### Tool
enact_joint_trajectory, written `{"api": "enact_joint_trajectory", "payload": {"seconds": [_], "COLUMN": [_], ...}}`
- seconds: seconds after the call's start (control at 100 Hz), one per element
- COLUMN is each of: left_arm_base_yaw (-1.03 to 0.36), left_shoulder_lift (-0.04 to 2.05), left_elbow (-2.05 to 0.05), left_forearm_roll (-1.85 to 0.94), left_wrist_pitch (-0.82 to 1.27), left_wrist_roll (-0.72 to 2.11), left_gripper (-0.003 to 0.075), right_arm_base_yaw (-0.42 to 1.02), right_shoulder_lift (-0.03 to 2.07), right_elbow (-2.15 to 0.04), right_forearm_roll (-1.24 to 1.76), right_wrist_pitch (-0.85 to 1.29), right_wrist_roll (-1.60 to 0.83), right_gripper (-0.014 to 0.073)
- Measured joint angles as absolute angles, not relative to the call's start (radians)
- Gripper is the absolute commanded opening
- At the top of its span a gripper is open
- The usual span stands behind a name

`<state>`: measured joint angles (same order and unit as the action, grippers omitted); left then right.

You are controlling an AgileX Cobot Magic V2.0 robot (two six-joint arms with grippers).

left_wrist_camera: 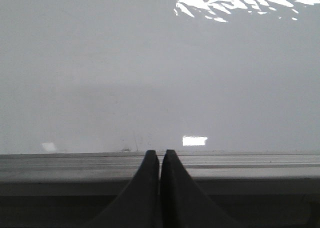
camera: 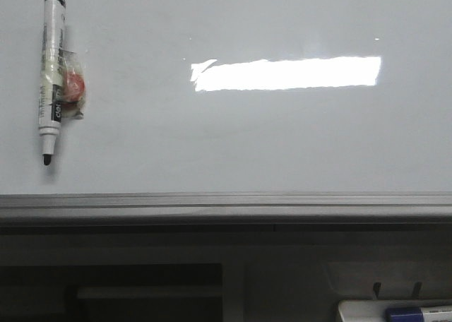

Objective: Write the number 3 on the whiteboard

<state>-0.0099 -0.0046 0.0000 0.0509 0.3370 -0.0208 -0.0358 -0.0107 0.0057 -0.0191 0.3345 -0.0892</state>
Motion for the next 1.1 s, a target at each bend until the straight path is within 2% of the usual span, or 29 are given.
{"api": "enact_joint_trajectory", "payload": {"seconds": [0.46, 0.81, 1.1], "left_arm_base_yaw": [-0.010, -0.010, -0.010], "left_shoulder_lift": [-0.005, -0.005, -0.005], "left_elbow": [0.000, 0.000, 0.000], "left_forearm_roll": [0.046, -0.006, -0.012], "left_wrist_pitch": [0.327, 0.197, 0.184], "left_wrist_roll": [-0.021, -0.021, -0.021], "left_gripper": [-0.0021, -0.0020, -0.0020], "right_arm_base_yaw": [-0.036, -0.036, -0.036], "right_shoulder_lift": [-0.011, -0.011, -0.011], "right_elbow": [0.006, 0.006, 0.006], "right_forearm_roll": [-0.019, -0.014, -0.007], "right_wrist_pitch": [0.334, 0.318, 0.129], "right_wrist_roll": [-0.087, -0.087, -0.085], "right_gripper": [-0.0046, -0.0046, -0.0046]}}
